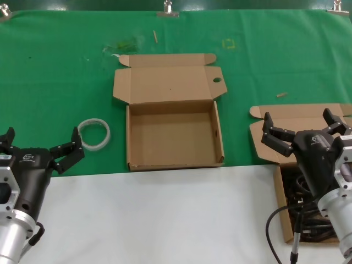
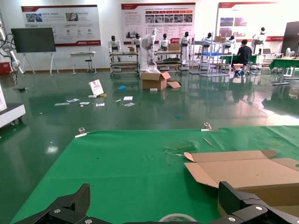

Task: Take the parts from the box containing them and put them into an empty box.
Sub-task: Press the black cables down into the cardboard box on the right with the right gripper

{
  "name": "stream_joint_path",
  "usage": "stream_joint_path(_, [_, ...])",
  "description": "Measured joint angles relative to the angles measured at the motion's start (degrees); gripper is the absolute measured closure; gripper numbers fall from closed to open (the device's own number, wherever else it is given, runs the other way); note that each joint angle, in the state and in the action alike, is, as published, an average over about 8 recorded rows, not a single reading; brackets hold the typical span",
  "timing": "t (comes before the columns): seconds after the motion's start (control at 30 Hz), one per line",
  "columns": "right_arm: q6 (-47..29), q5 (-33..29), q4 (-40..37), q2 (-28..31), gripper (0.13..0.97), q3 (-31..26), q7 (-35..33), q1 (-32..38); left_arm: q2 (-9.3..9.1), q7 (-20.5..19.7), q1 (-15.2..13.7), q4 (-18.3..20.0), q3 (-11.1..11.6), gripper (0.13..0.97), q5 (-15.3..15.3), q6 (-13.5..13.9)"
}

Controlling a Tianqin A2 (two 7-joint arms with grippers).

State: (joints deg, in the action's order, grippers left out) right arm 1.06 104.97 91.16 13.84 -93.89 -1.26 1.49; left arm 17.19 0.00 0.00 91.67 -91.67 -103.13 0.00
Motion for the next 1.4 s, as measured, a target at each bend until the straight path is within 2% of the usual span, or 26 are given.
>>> stream_joint_path(0.57, [1.2,1.2,0.3,0.1,0.129,-1.2,-1.3,0.0,0.00,0.0,0.0,0.0,0.0,0.132,0.0,0.0])
stream_joint_path(0.67, [7.2,7.4,1.4,0.1,0.129,-4.6,-6.8,-0.1,0.00,0.0,0.0,0.0,0.0,0.132,0.0,0.0])
stream_joint_path(0.77, [15.7,16.4,3.3,-0.2,0.129,-8.2,-15.5,-0.6,0.00,0.0,0.0,0.0,0.0,0.132,0.0,0.0])
stream_joint_path(0.83, [21.3,22.0,4.7,-0.4,0.129,-9.0,-21.6,-1.3,0.00,0.0,0.0,0.0,0.0,0.132,0.0,0.0])
stream_joint_path(0.93, [27.3,27.0,6.7,-0.7,0.129,-8.1,-29.5,-2.8,0.00,0.0,0.0,0.0,0.0,0.132,0.0,0.0])
stream_joint_path(1.13, [37.0,32.9,9.8,-0.8,0.129,-4.5,-44.7,-5.0,0.00,0.0,0.0,0.0,0.0,0.132,0.0,0.0])
stream_joint_path(1.4, [47.2,34.9,9.6,-0.8,0.129,-1.6,-64.7,-2.4,0.00,0.0,0.0,0.0,0.0,0.132,0.0,0.0])
